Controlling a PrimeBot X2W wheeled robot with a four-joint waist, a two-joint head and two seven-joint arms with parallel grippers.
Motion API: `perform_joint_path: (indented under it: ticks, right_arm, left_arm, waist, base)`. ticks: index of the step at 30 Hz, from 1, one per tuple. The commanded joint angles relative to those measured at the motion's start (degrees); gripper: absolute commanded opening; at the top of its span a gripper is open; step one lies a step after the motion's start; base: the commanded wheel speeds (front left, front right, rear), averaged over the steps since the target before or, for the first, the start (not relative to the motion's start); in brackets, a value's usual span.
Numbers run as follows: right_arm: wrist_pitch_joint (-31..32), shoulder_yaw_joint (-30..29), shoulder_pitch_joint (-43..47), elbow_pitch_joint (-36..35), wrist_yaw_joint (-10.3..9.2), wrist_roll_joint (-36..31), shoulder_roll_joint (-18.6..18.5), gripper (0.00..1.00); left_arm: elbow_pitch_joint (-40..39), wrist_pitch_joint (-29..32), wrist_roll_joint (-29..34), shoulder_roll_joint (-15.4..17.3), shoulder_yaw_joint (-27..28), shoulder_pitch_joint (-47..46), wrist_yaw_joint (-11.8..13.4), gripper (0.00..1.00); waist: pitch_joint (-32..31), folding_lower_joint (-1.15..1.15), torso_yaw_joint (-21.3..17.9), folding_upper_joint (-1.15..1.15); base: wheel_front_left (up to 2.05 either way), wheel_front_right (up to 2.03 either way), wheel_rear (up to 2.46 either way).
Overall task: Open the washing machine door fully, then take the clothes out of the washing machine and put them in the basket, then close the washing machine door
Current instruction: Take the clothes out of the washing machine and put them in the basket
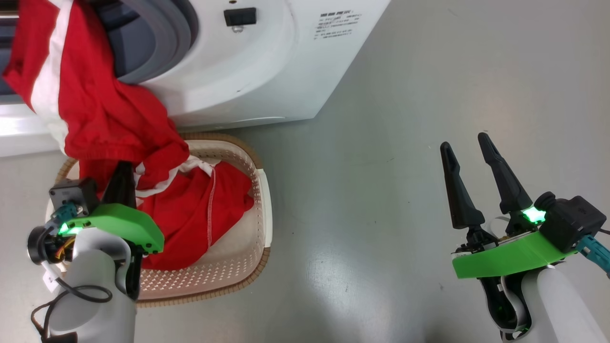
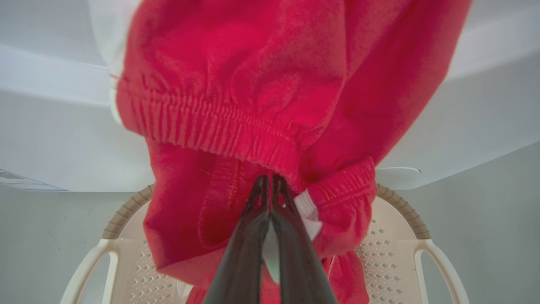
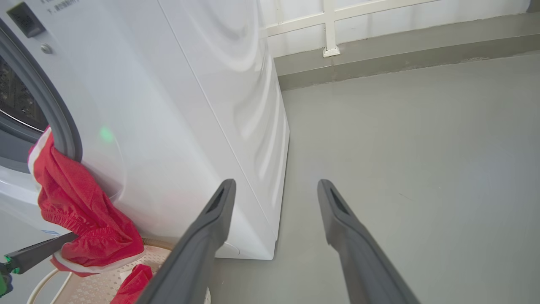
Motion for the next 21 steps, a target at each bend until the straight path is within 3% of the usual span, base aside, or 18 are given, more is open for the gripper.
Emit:
perform_joint_path:
  ticks: [1,2,3,7,8,10,11,21]
  right_arm:
    - [-0.37,1.53,0.39,-1.25,0.01,-1.03,-0.22,1.00]
    - [-0.37,1.54,0.45,-1.23,0.01,-1.03,-0.24,1.00]
    - [-0.37,1.55,0.52,-1.21,0.01,-1.04,-0.26,1.00]
    - [-0.37,1.55,0.82,-1.15,0.01,-1.01,-0.31,1.00]
    - [-0.37,1.54,0.91,-1.12,0.01,-1.01,-0.32,1.00]
    - [-0.37,1.50,1.08,-1.07,0.01,-1.01,-0.37,1.00]
    - [-0.37,1.45,1.16,-1.06,0.01,-1.00,-0.40,1.00]
    - [-0.37,0.86,1.66,-0.78,0.01,-1.02,-0.73,1.00]
  left_arm:
    - [-0.66,-0.28,0.83,1.81,1.39,0.69,-0.29,0.00]
    - [-0.66,-0.28,0.83,1.76,1.38,0.75,-0.29,0.00]
    - [-0.67,-0.28,0.82,1.72,1.36,0.85,-0.30,0.06]
    - [-1.58,-0.28,0.50,1.54,1.53,1.39,-0.31,0.50]
    - [-1.92,-0.28,0.41,1.48,1.43,1.61,-0.31,0.69]
    - [-2.88,-0.28,0.10,1.34,1.16,2.06,-0.32,0.96]
    - [-3.34,-0.28,-0.09,1.29,0.99,2.29,-0.32,1.00]
    - [-9.34,-0.28,-1.84,0.91,-0.13,5.11,-0.32,1.00]
  waist:
    - [-0.16,0.00,0.07,0.00]
    - [-0.28,0.00,0.11,0.00]
    - [-0.42,0.00,0.14,0.00]
    - [-0.97,0.00,0.21,0.00]
    - [-1.17,0.00,0.26,0.00]
    - [-1.52,0.00,0.39,0.00]
    - [-1.62,0.00,0.46,0.00]
    - [-3.27,0.00,1.35,0.00]
  base:
    - [0.00,0.00,0.00]
    - [0.00,0.00,0.00]
    - [0.00,0.00,0.00]
    - [0.00,0.00,0.00]
    - [0.00,0.00,0.00]
    - [0.00,0.00,0.00]
    - [0.00,0.00,0.00]
    - [0.00,0.00,0.00]
